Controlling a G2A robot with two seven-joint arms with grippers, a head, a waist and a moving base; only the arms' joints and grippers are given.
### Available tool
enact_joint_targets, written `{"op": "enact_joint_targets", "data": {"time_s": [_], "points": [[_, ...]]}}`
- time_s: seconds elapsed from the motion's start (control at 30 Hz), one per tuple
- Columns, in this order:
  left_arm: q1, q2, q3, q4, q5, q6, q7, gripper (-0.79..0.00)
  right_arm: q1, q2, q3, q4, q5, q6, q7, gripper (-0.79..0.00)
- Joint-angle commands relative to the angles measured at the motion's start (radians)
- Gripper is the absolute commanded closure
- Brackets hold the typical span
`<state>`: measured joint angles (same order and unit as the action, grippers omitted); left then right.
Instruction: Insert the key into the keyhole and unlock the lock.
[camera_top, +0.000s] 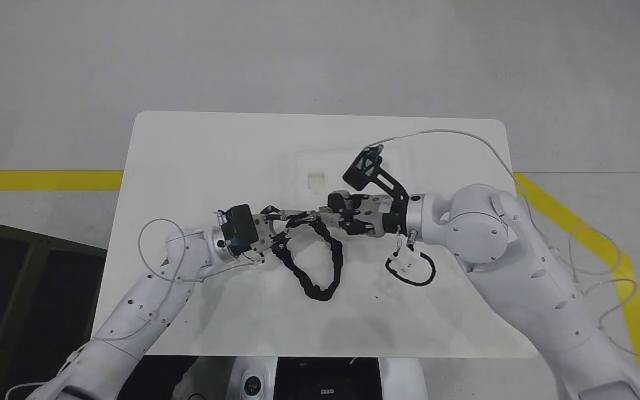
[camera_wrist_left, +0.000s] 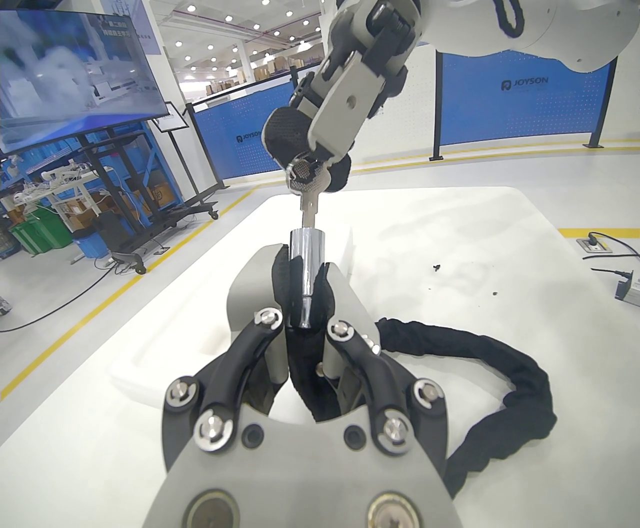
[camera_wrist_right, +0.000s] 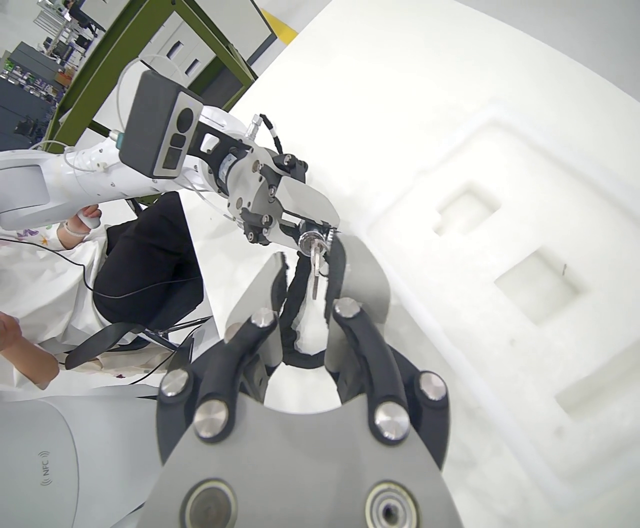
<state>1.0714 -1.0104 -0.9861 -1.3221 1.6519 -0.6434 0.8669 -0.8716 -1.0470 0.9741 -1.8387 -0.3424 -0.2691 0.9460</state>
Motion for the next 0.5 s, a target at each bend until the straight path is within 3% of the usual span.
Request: {"op": "enact_joint_targets", "data": {"time_s": [0.0,0.2,0.47], "points": [[0.001,0.0,-0.001,0.001,-0.007,-0.011,-0.004,0.0,0.001,0.001,0.006,-0.004,0.005,-0.022,-0.005,-0.785],[-0.013,-0.001,-0.008,0.012,-0.075,-0.117,-0.052,0.0,0.0,0.007,0.026,0.004,-0.024,-0.145,-0.005,-0.785],[-0.074,-0.004,-0.005,0.041,-0.212,-0.369,-0.122,0.0,0.002,0.021,0.049,0.029,-0.14,-0.419,-0.04,-0.785]]}}
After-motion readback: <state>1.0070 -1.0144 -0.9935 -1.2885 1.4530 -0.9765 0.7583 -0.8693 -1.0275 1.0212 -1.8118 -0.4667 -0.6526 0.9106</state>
